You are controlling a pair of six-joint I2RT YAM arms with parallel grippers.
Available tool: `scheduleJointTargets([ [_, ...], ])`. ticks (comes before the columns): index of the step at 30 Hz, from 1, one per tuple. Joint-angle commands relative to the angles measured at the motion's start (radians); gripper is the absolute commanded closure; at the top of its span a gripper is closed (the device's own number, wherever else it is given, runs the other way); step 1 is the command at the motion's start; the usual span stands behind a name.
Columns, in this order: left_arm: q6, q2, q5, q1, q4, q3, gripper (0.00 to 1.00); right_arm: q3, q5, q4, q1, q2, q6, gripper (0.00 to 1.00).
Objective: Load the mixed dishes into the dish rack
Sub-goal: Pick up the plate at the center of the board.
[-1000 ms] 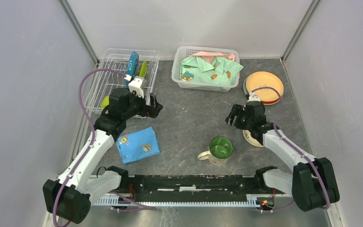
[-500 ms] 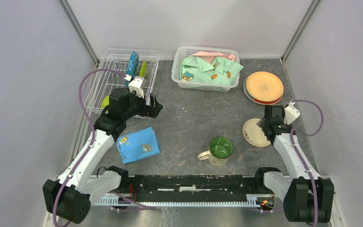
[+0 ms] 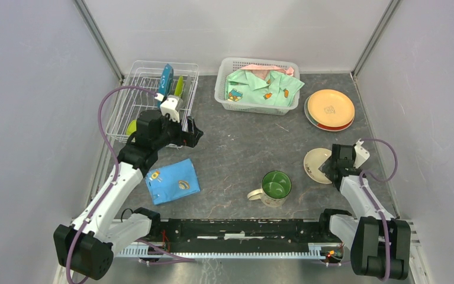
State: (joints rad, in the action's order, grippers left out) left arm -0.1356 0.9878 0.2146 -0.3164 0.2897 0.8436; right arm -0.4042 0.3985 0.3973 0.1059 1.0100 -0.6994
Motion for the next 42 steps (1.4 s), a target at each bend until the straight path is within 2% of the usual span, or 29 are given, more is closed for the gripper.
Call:
scheduleJointTargets([
  [1,0.034,-0.023,-0.011,-0.004,-0.026,-0.005,0.0,0.052,-0.143,-0.162,0.005,-0.01,0.088,0.3],
  [9,0.034,-0.023,-0.012,-0.004,-0.025,-0.005,0.0,0.108,-0.3,-0.28,0.004,-0.002,0.155,0.37],
  [18,0.037,-0.032,-0.02,-0.004,-0.03,-0.008,0.0,0.171,-0.516,-0.448,0.004,-0.027,0.212,0.53],
  [27,0.035,-0.026,-0.023,-0.004,-0.03,-0.005,0.0,0.217,-0.562,-0.534,0.004,-0.001,0.186,0.66],
  [33,0.038,-0.044,-0.018,-0.004,-0.042,-0.002,0.0,0.218,-0.575,-0.561,0.005,-0.009,0.177,0.83],
  [36,-0.012,-0.063,-0.047,-0.004,-0.067,-0.018,0.0,0.211,-0.589,-0.559,0.004,-0.037,0.178,0.92],
  [42,-0.035,-0.015,-0.077,-0.004,0.0,0.034,0.0,0.128,-0.612,-0.461,0.005,-0.081,0.121,1.0],
])
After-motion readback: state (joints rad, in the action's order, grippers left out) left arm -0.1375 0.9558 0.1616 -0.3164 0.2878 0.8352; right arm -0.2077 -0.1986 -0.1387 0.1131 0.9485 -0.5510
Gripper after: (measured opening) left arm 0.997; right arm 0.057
